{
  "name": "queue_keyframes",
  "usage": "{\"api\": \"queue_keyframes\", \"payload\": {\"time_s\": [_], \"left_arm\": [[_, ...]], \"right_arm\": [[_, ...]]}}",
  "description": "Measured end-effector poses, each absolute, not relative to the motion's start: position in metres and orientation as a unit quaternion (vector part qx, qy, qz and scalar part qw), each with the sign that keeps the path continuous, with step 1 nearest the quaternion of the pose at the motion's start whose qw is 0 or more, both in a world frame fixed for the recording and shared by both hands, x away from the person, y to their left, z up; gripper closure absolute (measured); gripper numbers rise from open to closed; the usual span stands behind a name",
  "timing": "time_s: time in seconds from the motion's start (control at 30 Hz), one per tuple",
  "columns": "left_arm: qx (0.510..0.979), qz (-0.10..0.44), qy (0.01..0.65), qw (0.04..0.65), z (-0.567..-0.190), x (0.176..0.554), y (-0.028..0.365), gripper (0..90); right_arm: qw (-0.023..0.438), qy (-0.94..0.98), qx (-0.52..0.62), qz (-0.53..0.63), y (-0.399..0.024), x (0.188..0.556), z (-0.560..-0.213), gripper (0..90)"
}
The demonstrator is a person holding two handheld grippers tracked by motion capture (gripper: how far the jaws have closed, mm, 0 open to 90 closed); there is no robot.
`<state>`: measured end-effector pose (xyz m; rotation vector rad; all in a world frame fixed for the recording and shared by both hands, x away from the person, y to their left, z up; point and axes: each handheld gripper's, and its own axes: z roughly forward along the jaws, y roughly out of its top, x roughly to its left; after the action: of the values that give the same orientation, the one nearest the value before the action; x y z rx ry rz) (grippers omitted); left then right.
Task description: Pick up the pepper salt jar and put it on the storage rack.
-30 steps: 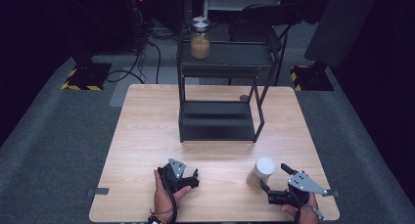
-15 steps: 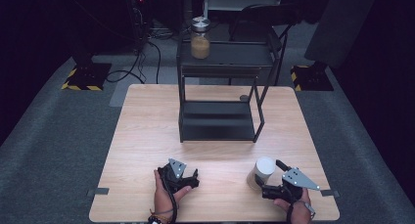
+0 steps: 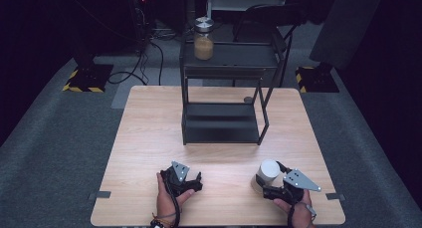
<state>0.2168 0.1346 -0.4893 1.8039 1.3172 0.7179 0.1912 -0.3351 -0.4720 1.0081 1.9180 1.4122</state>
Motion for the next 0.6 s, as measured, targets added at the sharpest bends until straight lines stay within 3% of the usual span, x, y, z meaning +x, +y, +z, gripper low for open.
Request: {"api": "queue_keyframes", "payload": {"time_s": [0.27,0.6], "left_arm": [[0.709,0.282,0.517,0.387,-0.4893,0.2168,0.1347,3.1],[0.709,0.282,0.517,0.387,-0.4893,0.2168,0.1347,3.1]], "right_arm": [[0.274,0.714,0.363,0.533,-0.3331,0.1908,-0.4719,33.6],[0.272,0.715,0.367,0.529,-0.3310,0.1900,-0.4688,34.1]]}}
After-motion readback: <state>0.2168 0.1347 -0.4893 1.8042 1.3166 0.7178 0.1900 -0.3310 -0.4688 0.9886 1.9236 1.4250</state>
